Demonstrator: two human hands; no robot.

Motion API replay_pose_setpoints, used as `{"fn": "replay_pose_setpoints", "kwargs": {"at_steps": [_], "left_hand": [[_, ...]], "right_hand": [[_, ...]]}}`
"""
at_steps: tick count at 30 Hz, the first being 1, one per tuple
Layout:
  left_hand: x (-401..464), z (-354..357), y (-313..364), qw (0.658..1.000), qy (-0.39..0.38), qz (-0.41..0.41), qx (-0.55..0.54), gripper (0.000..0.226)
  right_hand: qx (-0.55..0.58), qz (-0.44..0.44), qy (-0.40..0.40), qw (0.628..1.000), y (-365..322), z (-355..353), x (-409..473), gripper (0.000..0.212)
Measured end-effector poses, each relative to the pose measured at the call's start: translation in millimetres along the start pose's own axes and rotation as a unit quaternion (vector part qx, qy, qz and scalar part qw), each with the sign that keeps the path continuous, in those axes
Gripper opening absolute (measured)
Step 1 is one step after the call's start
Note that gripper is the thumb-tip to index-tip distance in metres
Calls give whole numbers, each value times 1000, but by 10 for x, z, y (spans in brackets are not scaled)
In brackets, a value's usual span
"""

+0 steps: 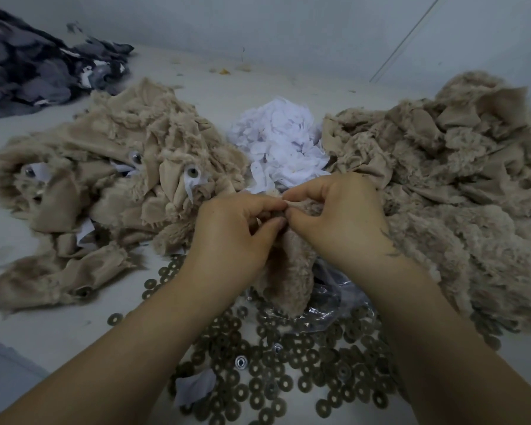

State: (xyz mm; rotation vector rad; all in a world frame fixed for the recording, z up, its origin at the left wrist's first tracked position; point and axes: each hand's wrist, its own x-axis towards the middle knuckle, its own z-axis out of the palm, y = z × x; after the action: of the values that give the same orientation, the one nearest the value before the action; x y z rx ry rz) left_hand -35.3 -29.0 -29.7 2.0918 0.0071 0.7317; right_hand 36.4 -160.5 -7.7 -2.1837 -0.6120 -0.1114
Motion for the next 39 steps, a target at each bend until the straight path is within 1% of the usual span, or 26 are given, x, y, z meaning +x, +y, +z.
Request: {"fn": "replay_pose_setpoints", "kwargs": {"at_steps": [2, 5, 7, 10, 12, 14, 16, 22, 25, 27, 31, 36, 39], "left_hand": [[-24, -7, 21, 999, 20, 35, 9, 40], [-53, -20, 73, 990, 70, 113, 55, 33], [-78, -15, 92, 983, 98, 144, 54, 32], [-100, 25, 115, 979, 87, 181, 28, 26], [-84, 30, 127, 984, 82, 156, 20, 27], [-67, 21, 120, 994, 78, 78, -22, 36], [-59, 14, 80, 993, 54, 5, -101, 36], [-37, -14, 51, 983, 42, -49, -170, 29], [-32, -15, 30, 977, 40, -76, -193, 24], [-59, -22, 15, 975, 39, -80, -205, 21], [-103, -28, -9, 979, 40, -55, -191, 26], [-84, -40, -41, 980, 35, -50, -189, 32], [-72, -46, -68, 990, 27, -17, -137, 32]], "right_hand": [[17, 5, -8, 1000, 6, -12, -3, 15], [42, 12, -13, 999, 2, -35, -7, 11], [53, 17, -12, 998, -19, -48, -2, 12], [47, 26, -35, 998, -59, -51, -5, 19], [39, 12, -33, 999, -57, -39, -15, 22], [54, 0, -15, 998, -36, -27, -26, 19], [57, 4, -9, 998, -14, -15, -24, 17], [26, -6, 15, 1000, -26, -5, -34, 14], [17, -2, 9, 1000, -42, -7, -32, 14], [22, -1, 7, 1000, -58, -6, -36, 15], [19, -12, 3, 1000, -81, -17, -48, 28], [23, -16, 7, 1000, -96, -6, -64, 24], [42, -7, 12, 999, -86, -2, -58, 24]]}}
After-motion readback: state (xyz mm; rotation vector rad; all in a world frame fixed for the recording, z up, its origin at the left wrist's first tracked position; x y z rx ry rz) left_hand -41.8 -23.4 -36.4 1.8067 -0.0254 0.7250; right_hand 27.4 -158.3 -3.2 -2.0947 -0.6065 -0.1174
